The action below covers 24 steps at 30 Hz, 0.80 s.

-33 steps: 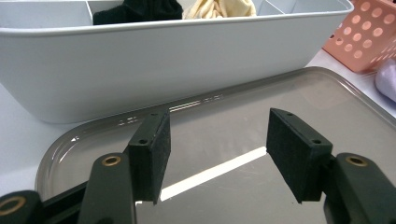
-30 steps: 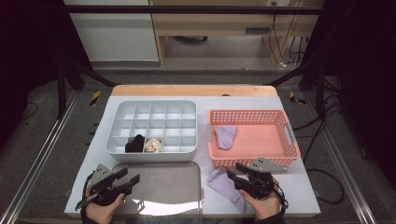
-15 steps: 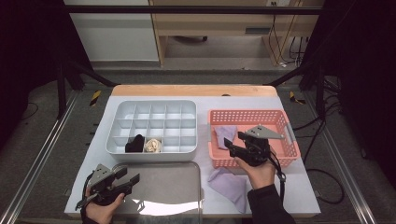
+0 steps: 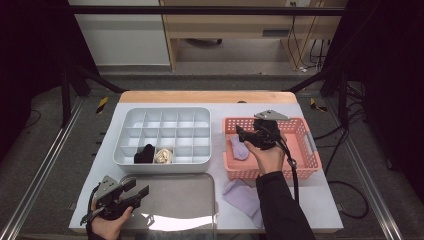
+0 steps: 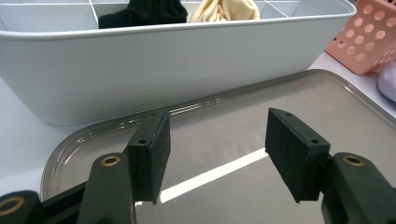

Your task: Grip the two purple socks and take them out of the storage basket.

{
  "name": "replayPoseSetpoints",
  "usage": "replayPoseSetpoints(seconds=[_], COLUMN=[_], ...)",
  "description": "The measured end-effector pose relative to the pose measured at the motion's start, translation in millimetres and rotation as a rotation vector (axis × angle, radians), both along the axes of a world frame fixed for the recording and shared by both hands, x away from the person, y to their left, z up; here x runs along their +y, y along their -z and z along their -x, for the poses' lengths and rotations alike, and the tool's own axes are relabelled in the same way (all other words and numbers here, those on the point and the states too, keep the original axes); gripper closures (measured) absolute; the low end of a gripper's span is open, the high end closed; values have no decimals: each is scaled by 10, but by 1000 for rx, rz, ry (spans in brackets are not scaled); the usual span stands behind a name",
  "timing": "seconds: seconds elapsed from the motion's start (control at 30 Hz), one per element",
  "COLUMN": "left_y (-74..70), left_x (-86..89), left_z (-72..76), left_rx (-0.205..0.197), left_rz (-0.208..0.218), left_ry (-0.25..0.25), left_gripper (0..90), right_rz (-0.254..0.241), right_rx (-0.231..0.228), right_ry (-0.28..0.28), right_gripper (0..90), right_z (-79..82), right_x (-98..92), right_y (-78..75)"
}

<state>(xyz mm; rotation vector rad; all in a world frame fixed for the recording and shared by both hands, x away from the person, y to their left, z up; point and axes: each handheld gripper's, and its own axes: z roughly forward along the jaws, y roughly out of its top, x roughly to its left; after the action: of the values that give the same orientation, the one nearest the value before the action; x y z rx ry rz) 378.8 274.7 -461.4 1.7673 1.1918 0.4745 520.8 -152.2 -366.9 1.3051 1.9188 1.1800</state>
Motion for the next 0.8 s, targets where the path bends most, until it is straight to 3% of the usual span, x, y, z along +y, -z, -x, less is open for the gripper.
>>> replayPoseSetpoints(seconds=[0.3,0.4,0.8], left_y=[2,1,3], left_x=[-1,4,11], left_z=[-1,0,-4], left_rx=[-1,-1,2], left_rz=[0,2,4], left_ry=[3,2,4], left_gripper=[402,402,402], right_rz=[56,33,93], right_rx=[37,42,84], right_ry=[46,63,103], right_gripper=[307,299,288], right_z=[-332,-416,-634], right_x=[16,1,4], right_y=[80,135,382])
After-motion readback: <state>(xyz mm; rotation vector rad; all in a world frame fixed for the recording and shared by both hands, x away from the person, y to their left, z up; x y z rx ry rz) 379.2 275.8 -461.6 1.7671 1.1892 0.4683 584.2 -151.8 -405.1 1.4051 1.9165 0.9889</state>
